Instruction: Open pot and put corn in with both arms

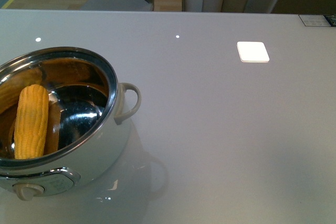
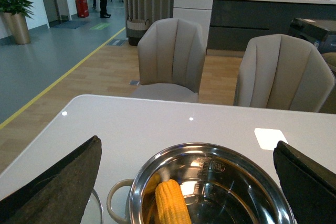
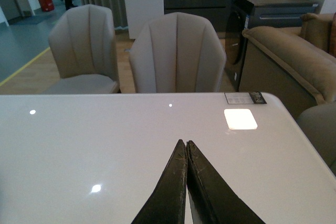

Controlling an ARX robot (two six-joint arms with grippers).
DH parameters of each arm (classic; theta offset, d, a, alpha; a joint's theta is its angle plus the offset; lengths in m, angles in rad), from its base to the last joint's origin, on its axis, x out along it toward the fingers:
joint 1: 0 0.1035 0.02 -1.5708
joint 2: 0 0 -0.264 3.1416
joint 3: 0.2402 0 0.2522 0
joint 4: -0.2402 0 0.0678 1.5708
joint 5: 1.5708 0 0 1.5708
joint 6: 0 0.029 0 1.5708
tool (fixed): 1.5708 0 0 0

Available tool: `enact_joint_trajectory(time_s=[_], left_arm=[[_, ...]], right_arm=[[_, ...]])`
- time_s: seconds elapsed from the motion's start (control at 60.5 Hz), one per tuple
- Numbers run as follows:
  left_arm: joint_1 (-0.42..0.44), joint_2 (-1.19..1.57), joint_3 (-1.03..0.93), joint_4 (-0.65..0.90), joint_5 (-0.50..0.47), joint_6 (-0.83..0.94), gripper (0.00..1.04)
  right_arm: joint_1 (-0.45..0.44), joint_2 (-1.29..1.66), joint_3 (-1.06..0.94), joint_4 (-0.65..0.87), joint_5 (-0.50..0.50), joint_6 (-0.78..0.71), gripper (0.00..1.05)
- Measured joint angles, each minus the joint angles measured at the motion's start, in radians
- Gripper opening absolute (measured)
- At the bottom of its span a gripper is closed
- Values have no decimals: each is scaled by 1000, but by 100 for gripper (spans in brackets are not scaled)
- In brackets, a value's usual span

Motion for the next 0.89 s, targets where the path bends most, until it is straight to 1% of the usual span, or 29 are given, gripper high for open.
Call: enact_joint_trajectory(time_s=[0.281, 0.677, 0.76, 0.892], left_arm=[[0, 0, 0, 0, 0, 0, 98], [0, 0, 0, 0, 0, 0, 98], [0, 0, 0, 0, 0, 0, 98], [0, 0, 0, 0, 0, 0, 98]], right_arm=[[0, -124, 0, -120, 0, 0, 2], [0, -231, 0, -229, 0, 0, 2], [0, -348, 0, -377, 2, 0, 2], [0, -397, 0, -400, 1, 0, 2]])
